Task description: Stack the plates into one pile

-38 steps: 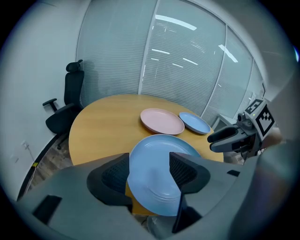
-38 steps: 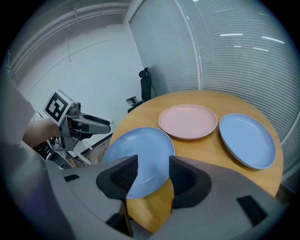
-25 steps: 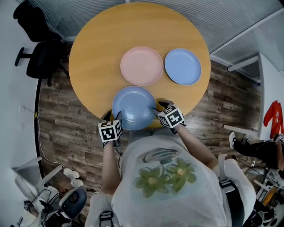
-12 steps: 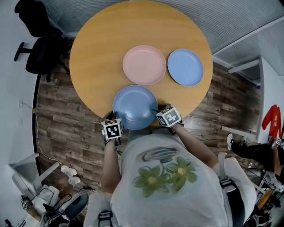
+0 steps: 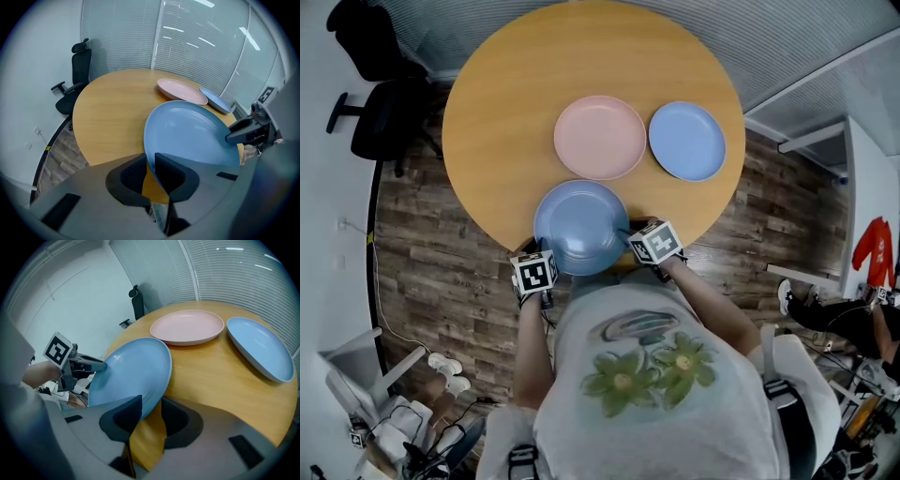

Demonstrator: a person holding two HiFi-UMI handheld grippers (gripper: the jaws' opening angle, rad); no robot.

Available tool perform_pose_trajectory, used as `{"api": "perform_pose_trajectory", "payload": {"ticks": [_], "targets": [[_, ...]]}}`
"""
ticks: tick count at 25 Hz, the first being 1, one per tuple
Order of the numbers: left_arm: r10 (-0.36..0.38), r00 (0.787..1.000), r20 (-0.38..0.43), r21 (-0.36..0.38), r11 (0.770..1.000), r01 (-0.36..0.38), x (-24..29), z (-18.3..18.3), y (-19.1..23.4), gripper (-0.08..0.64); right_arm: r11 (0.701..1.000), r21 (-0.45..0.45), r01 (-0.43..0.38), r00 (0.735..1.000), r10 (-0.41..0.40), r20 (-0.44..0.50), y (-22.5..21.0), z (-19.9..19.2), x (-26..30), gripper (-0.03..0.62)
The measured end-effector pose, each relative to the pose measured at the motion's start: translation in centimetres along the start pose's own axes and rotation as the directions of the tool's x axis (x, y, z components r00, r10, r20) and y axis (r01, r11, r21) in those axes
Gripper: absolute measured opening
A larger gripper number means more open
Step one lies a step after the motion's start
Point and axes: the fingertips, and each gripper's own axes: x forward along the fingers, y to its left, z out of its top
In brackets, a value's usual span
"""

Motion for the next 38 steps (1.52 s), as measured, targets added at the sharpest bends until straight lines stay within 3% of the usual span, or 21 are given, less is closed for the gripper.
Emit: {"api": "perform_pose_trajectory", "payload": {"ticks": [9,20,25,31,38], "targets": [[0.038,0.999,0.0,-0.03,0.999,-0.038,-1.6,0.1,-0.8,0.07,0.999,-0.037,-0.024,0.999,0.025,0.027,0.3,0.7,-2.0,0.149],[0.051,0.993,0.109,-0.075,0.996,-0.043,-5.0,3.1,-4.1,0.066,0.996,-0.091,-0.005,0.996,0.013,0.089,-1.2,2.6,-6.8,0.147],[0.037,0.98,0.196,-0.124,0.992,-0.013,-7.1,5.8,-6.8,0.058,0.994,-0.112,0.003,0.987,0.015,0.16,-2.6,3.9,-10.7,0.147],[0.053,0.956,0.29,-0.08,0.996,-0.032,-9.4,9.3,-11.5,0.058,0.989,-0.144,0.027,0.976,0.005,0.217,-5.6,4.6,-15.5,0.146],[0.02,0.947,0.32,-0.072,0.997,0.003,-9.3,12.0,-17.4,0.058,0.988,-0.146,0.05,0.972,-0.015,0.236,-10.7,4.5,-19.6,0.144]]}}
